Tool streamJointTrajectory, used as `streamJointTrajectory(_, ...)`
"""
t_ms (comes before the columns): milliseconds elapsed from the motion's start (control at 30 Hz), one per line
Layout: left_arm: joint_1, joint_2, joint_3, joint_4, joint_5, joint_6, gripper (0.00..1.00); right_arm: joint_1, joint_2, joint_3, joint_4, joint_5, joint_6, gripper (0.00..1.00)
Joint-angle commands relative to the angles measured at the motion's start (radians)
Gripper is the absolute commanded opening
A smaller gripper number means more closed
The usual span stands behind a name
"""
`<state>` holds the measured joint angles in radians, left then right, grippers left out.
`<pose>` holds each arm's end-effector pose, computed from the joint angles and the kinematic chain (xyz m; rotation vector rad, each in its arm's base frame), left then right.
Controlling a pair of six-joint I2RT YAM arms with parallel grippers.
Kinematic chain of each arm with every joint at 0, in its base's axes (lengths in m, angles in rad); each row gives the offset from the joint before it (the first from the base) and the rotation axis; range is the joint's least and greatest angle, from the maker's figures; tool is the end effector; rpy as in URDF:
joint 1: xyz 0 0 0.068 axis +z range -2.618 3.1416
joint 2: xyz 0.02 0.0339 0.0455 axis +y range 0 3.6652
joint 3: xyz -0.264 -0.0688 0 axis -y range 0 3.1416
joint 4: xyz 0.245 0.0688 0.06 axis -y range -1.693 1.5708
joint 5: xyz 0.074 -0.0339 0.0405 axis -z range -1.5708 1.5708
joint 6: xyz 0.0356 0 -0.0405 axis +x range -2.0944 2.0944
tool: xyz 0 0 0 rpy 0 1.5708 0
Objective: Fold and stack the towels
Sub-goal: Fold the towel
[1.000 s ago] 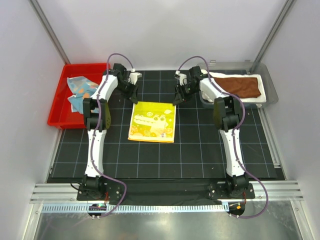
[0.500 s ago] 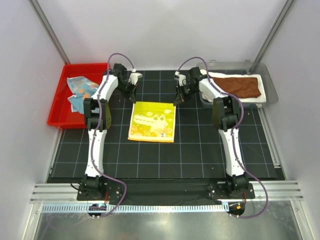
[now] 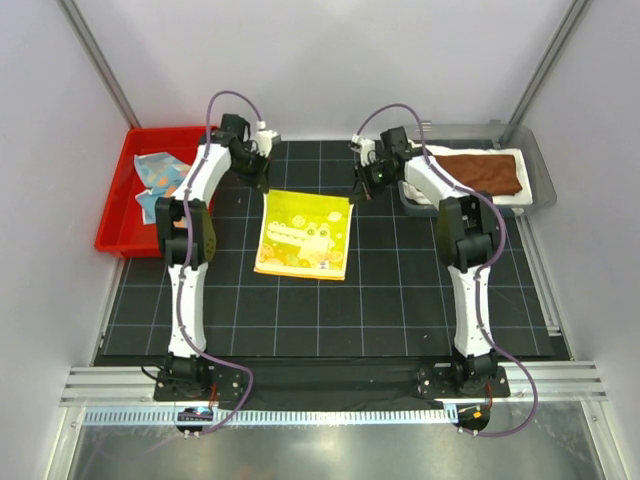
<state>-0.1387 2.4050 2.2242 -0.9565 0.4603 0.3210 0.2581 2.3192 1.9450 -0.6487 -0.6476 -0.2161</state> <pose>0.5047 -0.0864 0.2097 0.7279 2.5180 -0.5583 0.4808 0.1491 0.1858 -0.8115 2.3604 0.8485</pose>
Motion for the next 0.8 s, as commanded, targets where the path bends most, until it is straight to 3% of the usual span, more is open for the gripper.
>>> streamJointTrajectory(0,0.007,-0.144,-0.032,0.079,-0.048,-0.005,0.0,0.003,-0.161,-0.086,0.115,0.029,-0.034,0.01)
streamJointTrajectory(133,0.007,-0.193,-0.119,0.07,-0.046,0.001,0.0,0.029,-0.24,-0.176,0.152,0.054,-0.037,0.01)
streamJointTrajectory(467,0.007,-0.428,-0.489,0.275,-0.129,-0.068,0.0,0.151,-0.437,-0.438,0.244,0.189,-0.009,0.01)
streamJointTrajectory(767,-0.007,-0.57,-0.708,0.352,-0.146,-0.129,0.0,0.196,-0.544,-0.589,0.276,0.227,0.007,0.01)
